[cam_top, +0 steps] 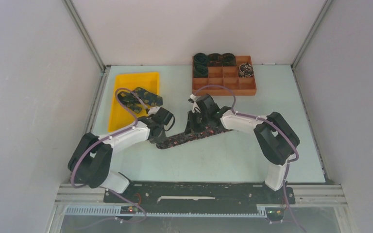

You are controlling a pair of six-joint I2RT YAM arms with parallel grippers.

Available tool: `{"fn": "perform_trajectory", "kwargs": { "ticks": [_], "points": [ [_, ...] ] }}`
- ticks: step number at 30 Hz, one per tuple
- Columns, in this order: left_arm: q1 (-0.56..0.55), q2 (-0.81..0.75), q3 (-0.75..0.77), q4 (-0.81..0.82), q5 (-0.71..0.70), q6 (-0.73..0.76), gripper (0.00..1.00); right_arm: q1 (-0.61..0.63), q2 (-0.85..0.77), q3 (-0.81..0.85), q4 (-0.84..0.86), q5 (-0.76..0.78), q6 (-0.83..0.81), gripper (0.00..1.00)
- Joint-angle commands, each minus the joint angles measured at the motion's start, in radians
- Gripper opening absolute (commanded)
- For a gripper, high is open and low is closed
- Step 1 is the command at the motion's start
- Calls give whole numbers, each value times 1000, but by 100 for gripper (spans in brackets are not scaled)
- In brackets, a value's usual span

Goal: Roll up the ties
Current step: Roll the tie at the center of the board.

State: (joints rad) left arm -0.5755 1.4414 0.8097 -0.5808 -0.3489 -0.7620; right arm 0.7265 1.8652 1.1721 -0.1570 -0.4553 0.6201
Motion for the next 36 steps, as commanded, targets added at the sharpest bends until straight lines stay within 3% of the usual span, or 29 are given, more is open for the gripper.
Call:
{"fn": "perform_trajectory", "kwargs": {
  "ticks": [1,18,29,36],
  "points": [
    [-53,68,85,-134,-134,-7,0,-25,-80,-30,-3,23,-22,9],
    [-205,364,386,-401,-317,-50,1,-170,-237,-205,11,-24,-13,8],
    [-253,524,534,-493,-310,-77,3,-220,-317,-270,5,-53,-29,8],
    [-264,585,591,-497,-284,-80,10,-238,-358,-304,3,-64,-37,8]
  ]
}}
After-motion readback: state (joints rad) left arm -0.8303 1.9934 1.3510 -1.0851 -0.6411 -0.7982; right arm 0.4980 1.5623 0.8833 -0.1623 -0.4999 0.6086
